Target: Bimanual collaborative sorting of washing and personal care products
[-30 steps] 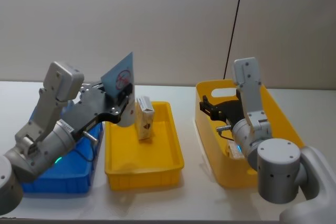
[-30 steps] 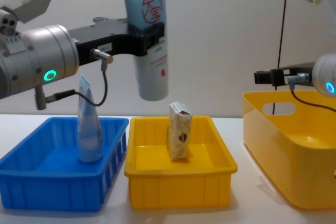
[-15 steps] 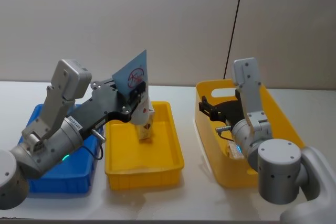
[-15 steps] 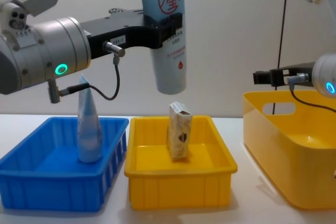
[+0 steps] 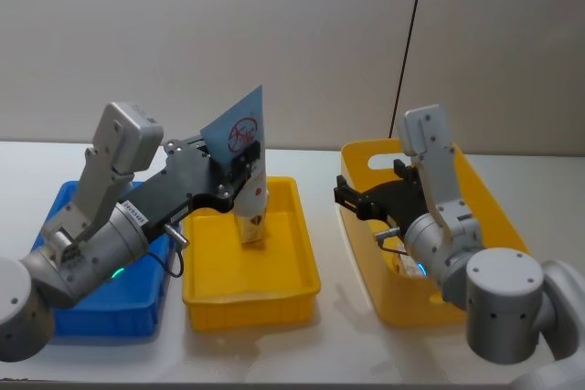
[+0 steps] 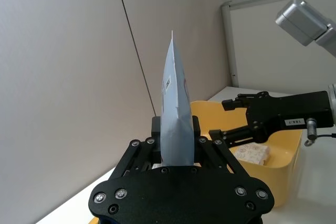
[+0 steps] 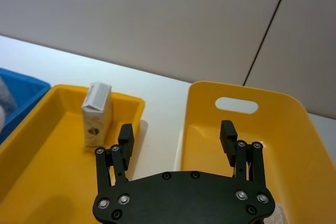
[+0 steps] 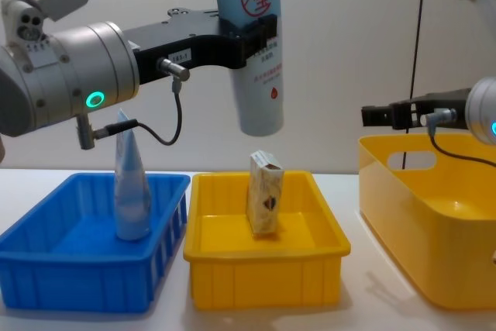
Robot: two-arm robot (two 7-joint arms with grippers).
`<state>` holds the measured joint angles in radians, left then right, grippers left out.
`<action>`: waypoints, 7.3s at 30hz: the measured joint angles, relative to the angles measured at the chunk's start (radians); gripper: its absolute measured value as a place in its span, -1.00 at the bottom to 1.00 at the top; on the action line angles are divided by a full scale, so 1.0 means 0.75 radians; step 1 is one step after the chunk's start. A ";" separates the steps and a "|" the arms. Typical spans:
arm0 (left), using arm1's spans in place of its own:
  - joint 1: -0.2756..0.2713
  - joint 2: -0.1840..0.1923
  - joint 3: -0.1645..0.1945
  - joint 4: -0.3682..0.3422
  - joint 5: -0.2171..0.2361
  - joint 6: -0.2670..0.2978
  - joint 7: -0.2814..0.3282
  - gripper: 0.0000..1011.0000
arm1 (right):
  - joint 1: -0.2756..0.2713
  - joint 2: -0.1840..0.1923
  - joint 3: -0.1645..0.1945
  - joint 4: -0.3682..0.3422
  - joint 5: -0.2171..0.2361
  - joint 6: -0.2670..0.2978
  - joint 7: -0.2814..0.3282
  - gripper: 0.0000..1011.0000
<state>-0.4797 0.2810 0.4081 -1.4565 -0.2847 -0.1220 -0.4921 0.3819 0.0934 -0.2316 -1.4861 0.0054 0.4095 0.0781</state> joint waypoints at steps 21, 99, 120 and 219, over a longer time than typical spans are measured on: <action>-0.004 -0.002 0.004 0.003 -0.004 -0.006 -0.009 -0.51 | -0.068 0.188 -0.075 -0.173 0.080 0.011 0.355 0.99; -0.005 -0.001 0.004 0.003 -0.004 -0.007 -0.011 -0.51 | 0.376 0.164 -0.374 0.246 0.146 -0.134 0.717 0.39; -0.005 -0.001 0.004 0.003 -0.005 -0.007 -0.011 0.63 | 0.374 0.155 -0.385 0.231 0.168 -0.126 0.673 0.22; -0.005 -0.001 0.004 0.003 -0.004 -0.007 -0.011 0.98 | 0.457 -0.101 0.137 0.531 0.148 0.445 -0.383 0.99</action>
<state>-0.4832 0.2800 0.4110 -1.4544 -0.2880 -0.1272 -0.5003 0.7250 0.0175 -0.1289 -1.0875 0.1162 0.7433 -0.2094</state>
